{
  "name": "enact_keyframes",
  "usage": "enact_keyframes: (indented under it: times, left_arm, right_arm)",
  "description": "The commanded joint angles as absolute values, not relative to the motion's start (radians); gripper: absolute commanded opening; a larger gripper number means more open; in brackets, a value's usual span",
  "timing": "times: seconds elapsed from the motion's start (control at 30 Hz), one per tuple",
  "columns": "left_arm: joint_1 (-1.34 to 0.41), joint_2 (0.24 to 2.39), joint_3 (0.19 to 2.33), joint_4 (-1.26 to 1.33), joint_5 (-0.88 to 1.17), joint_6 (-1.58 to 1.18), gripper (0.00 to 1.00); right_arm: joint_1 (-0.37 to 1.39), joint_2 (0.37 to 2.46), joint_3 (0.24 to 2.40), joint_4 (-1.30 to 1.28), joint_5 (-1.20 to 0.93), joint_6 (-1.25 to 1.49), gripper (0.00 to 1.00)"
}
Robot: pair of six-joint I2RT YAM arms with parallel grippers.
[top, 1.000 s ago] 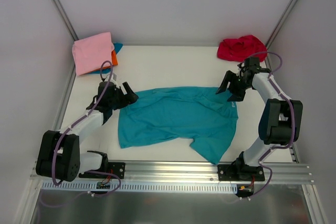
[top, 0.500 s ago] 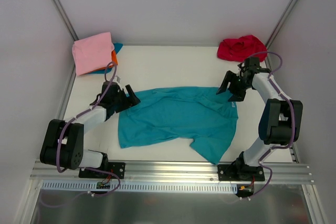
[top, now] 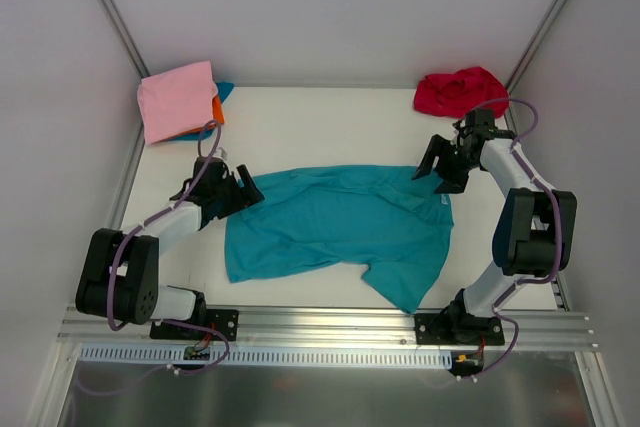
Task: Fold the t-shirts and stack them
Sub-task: Fold the flattened tshirt in 1/3 of the way
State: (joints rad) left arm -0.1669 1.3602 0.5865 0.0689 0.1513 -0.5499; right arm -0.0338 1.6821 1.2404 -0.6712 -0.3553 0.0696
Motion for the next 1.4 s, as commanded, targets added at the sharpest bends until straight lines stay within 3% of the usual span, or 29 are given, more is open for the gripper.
enact_keyframes:
  times: [0.0, 0.27, 0.37, 0.4, 0.5, 0.73, 0.97, 1.13, 1.37]
  left_arm:
    - [-0.152, 1.347, 0.618, 0.057, 0.14, -0.534, 0.78]
    - [-0.152, 1.368, 0.597, 0.152, 0.187, -0.568, 0.73]
    - [-0.152, 1.399, 0.597, 0.208, 0.219, -0.595, 0.49]
    - [-0.152, 1.42, 0.598, 0.224, 0.235, -0.61, 0.3]
    - [-0.152, 1.451, 0.603, 0.265, 0.27, -0.643, 0.0]
    - [-0.152, 1.41, 0.606, 0.262, 0.262, -0.624, 0.0]
    - [-0.158, 1.226, 0.603, 0.163, 0.246, -0.557, 0.0]
    - [-0.167, 1.1, 0.6, 0.065, 0.12, -0.467, 0.0]
    - [-0.183, 1.195, 0.626, 0.136, 0.035, -0.453, 0.0]
  right_arm:
    - [-0.034, 1.654, 1.246, -0.686, -0.353, 0.06, 0.77]
    - [-0.034, 1.657, 1.244, -0.687, -0.353, 0.058, 0.77]
    - [-0.034, 1.655, 1.244, -0.689, -0.35, 0.058, 0.77]
    - [-0.034, 1.657, 1.246, -0.69, -0.348, 0.057, 0.77]
    - [-0.034, 1.658, 1.249, -0.696, -0.345, 0.055, 0.77]
    - [-0.034, 1.667, 1.252, -0.695, -0.345, 0.054, 0.77]
    - [-0.034, 1.675, 1.255, -0.693, -0.348, 0.054, 0.77]
    - [-0.034, 1.675, 1.249, -0.686, -0.356, 0.057, 0.77]
    - [-0.034, 1.66, 1.247, -0.696, -0.356, 0.054, 0.77]
